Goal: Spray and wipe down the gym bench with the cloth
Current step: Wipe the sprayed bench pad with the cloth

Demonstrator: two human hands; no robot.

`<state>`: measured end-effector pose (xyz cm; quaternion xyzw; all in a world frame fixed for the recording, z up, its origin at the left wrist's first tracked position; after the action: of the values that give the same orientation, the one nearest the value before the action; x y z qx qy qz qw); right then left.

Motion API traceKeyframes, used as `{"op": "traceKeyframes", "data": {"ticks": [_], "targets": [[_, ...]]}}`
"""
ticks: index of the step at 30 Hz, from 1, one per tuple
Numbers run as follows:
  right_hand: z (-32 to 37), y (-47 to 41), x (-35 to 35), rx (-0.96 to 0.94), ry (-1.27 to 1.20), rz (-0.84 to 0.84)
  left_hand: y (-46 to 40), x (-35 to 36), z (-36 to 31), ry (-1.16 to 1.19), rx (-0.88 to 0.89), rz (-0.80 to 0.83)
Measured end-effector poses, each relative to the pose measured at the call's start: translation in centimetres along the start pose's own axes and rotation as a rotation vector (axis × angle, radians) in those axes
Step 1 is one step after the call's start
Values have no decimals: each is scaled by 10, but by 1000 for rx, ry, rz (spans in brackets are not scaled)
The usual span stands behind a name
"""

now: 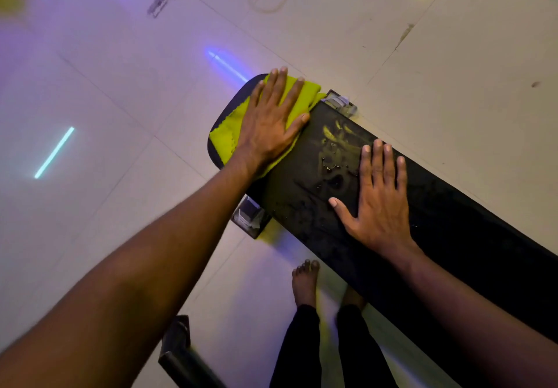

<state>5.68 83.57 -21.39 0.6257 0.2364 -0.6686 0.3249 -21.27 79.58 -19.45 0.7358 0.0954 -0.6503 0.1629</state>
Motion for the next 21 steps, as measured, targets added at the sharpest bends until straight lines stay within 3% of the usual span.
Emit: {"op": "traceKeyframes", "data": {"ticks": [5,9,13,17,21], "targets": [[-3,11,-3,37,-7,10,66,15,-37,4,-102,-9],[-1,11,-2,37,20,6,52,17,-88,12,98,-23],[-2,13,0,32,21,-6,17,9,-74,-33,202,-35],[-5,20,0,25,20,1,69,14,-54,-32,95,-48],[-3,25,-1,24,30,4,123,26,-78,-36,21,9]]}}
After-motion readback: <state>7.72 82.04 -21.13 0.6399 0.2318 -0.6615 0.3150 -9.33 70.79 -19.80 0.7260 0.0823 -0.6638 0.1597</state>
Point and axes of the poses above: each hand's wrist, its own y-axis away from the middle knuckle, its own x-axis out of the palm, z = x × y, the point moved 3 cm from there along -y, towards the middle knuckle, and after that the axes turned 3 degrees about x, right-handed, at the moved point
